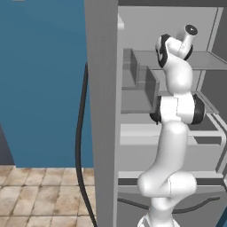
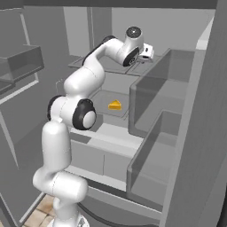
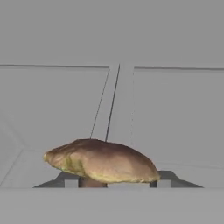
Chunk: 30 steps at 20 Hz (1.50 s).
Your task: Take the cheese, chicken drumstick, and mushroom from the fridge and place them on the plate on the dining counter to create an appetizer plate.
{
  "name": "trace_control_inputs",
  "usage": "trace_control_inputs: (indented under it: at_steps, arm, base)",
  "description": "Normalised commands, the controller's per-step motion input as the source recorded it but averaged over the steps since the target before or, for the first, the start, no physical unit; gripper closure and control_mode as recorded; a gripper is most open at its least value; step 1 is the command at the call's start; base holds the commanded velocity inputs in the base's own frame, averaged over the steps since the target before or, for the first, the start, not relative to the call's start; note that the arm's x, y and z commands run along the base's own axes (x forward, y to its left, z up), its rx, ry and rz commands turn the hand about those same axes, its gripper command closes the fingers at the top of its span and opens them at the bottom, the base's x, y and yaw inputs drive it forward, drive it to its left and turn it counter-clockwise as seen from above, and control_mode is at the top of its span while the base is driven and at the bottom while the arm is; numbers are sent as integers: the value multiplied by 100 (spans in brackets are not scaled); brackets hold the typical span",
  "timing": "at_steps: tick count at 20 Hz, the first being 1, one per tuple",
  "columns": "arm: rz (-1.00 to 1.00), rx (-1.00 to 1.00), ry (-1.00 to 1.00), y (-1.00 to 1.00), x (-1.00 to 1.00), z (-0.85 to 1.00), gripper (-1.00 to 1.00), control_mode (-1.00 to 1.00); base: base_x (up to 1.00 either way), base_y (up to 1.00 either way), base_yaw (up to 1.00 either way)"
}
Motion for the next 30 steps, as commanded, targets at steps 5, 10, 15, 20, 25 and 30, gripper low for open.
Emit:
trace_control_inputs:
  at_steps: [5, 10, 15, 20, 25, 30]
  arm:
    - [2, 0, -2, 21, 0, -100, 100, -100]
    - [7, 0, -4, 12, 0, -100, 100, -100]
    - [8, 2, 5, 0, 0, -80, 100, -100]
    - [4, 9, 40, -1, -22, -28, 100, -100]
    - [0, 5, 52, -7, -97, 7, 100, -100]
    - [0, 5, 43, -5, -100, 27, 100, -100]
  base:
    - [0, 0, 0]
    - [0, 0, 0]
    - [0, 0, 0]
    - [0, 0, 0]
    - [0, 0, 0]
    - [0, 0, 0]
